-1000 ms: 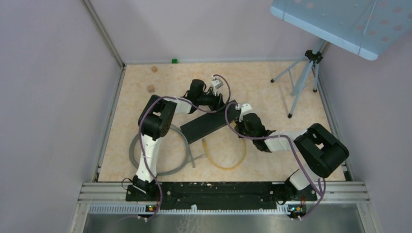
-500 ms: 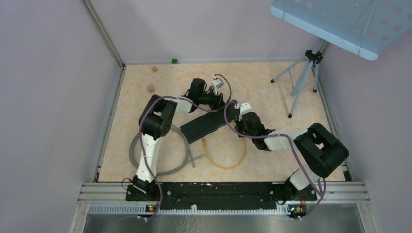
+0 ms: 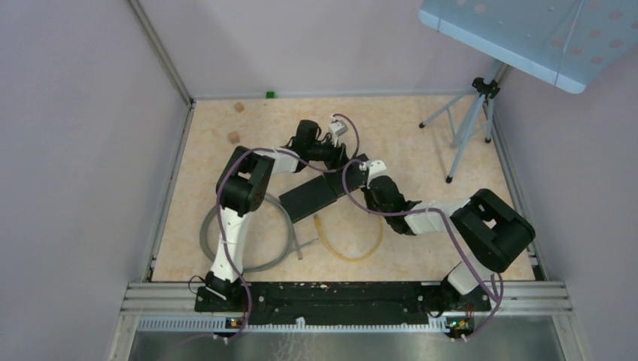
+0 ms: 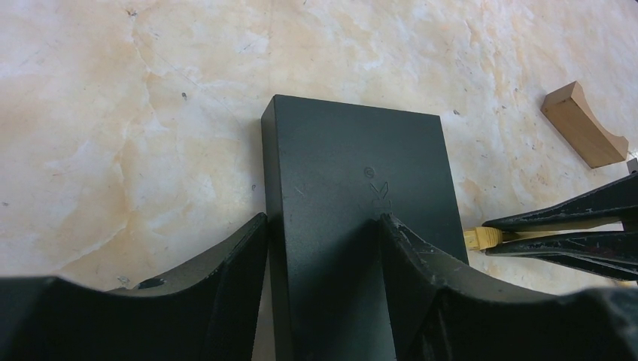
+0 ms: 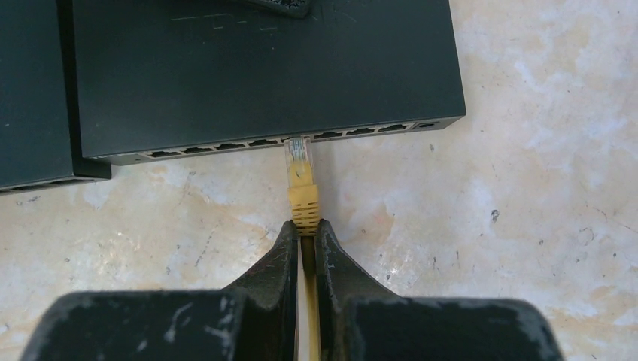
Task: Insert the plug into the switch port
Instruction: Insert the connector into the switch port.
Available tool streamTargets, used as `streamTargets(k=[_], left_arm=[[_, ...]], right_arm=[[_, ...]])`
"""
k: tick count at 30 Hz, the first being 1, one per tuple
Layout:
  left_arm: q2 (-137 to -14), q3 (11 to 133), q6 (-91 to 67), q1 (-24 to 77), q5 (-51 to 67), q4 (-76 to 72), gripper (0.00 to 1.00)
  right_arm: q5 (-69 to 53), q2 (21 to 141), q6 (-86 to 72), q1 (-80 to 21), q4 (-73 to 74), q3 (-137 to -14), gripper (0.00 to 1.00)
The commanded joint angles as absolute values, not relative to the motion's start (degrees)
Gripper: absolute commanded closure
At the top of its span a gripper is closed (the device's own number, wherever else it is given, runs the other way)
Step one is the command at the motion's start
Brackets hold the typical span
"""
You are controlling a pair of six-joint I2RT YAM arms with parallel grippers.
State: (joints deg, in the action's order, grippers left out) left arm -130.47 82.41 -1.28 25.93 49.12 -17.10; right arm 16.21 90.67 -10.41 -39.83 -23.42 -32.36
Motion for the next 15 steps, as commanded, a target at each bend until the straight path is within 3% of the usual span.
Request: streamTargets(k=[1,15], left_arm=[[-132.34,80.61,-1.03,27.27,50.78,-8.17,0.4],[-133.21,81.17,-1.93,27.25,50.27,-7.11,0.44]], right_arm=[[23.08,91.78,-9.24,-40.0,-31.31,-35.65,1.0],[21.59,91.44,-9.58,-41.38,-34.58,-36.98,1.0]])
